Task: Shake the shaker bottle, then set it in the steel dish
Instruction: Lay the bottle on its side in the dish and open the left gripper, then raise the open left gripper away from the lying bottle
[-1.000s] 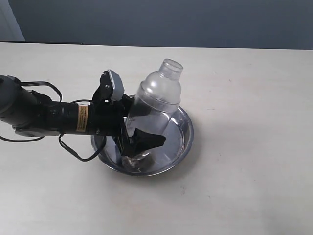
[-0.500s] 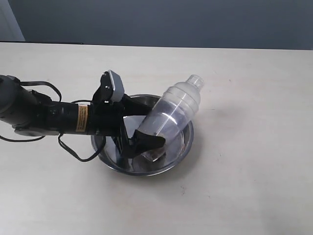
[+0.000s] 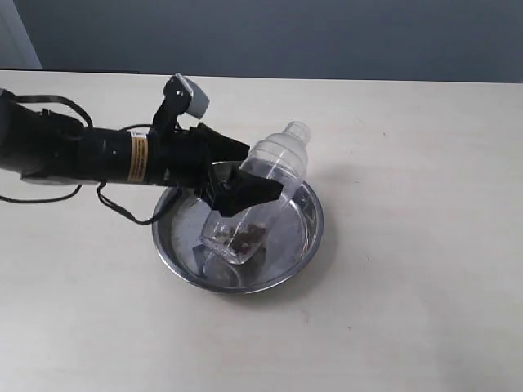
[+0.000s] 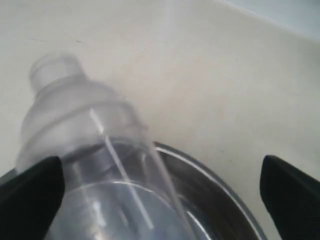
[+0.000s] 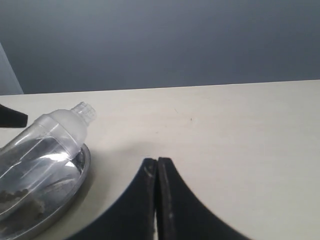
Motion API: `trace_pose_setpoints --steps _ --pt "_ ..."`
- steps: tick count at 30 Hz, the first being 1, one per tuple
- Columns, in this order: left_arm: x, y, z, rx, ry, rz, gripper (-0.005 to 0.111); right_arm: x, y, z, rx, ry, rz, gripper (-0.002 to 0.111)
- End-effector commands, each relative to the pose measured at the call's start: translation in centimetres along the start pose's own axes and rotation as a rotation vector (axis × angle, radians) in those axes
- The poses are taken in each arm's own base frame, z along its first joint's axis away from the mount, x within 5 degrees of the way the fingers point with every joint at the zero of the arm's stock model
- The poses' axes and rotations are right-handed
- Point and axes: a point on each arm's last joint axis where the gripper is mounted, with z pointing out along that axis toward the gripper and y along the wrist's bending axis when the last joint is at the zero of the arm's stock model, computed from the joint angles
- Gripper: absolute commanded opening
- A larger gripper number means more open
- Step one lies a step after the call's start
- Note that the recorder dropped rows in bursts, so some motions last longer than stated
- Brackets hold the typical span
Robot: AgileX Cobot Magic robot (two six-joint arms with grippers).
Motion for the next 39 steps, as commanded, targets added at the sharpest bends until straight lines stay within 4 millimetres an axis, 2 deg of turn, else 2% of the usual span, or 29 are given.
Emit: trace_pose_setpoints --steps 1,4,7,11,16,19,23,29,33,35,39 --pt "-3.3 -0.2 -0.7 0.012 0.094 -0.046 0.104 -0.1 0.0 0.0 0.001 -0.017 0.004 -0.001" --pt "-4.1 0.4 -0.8 -0.032 0.192 -0.072 0.104 -0.1 0.0 0.0 0.001 -0.017 0.004 -0.001" --pt "-5.0 1.2 -0.9 -0.117 0.179 -0.167 0.104 -0.1 0.0 0.0 0.001 -0.017 0.004 -0.001" --pt "-6.0 0.9 -0.5 -0.116 0.157 -0.249 0.104 -0.1 0.0 0.0 0.001 -0.017 0.004 -0.001" --pt "-6.0 0.8 -0.1 -0.138 0.156 -0.307 0.104 -0.1 0.0 0.0 0.001 -0.016 0.004 -0.001" --pt "-6.0 0.3 -0.1 -0.093 0.158 -0.384 0.104 -0.1 0.0 0.0 0.001 -0.016 0.004 -0.001" --pt "-6.1 -1.3 -0.1 0.085 0.183 -0.403 0.104 -0.1 0.0 0.0 0.001 -0.016 0.004 -0.001" --pt "-7.0 -1.4 -1.8 0.145 0.156 -0.401 0.104 -0.1 0.0 0.0 0.001 -0.016 0.004 -0.001" --pt "-7.9 -1.7 -2.8 0.232 0.097 -0.472 0.104 -0.1 0.0 0.0 0.001 -0.016 0.004 -0.001" --pt "-8.3 -2.2 -3.1 0.307 0.088 -0.432 0.104 -0.1 0.0 0.0 0.001 -0.016 0.004 -0.001" --pt "-9.8 -2.6 -3.4 0.318 0.104 -0.292 0.104 -0.1 0.0 0.0 0.001 -0.016 0.004 -0.001"
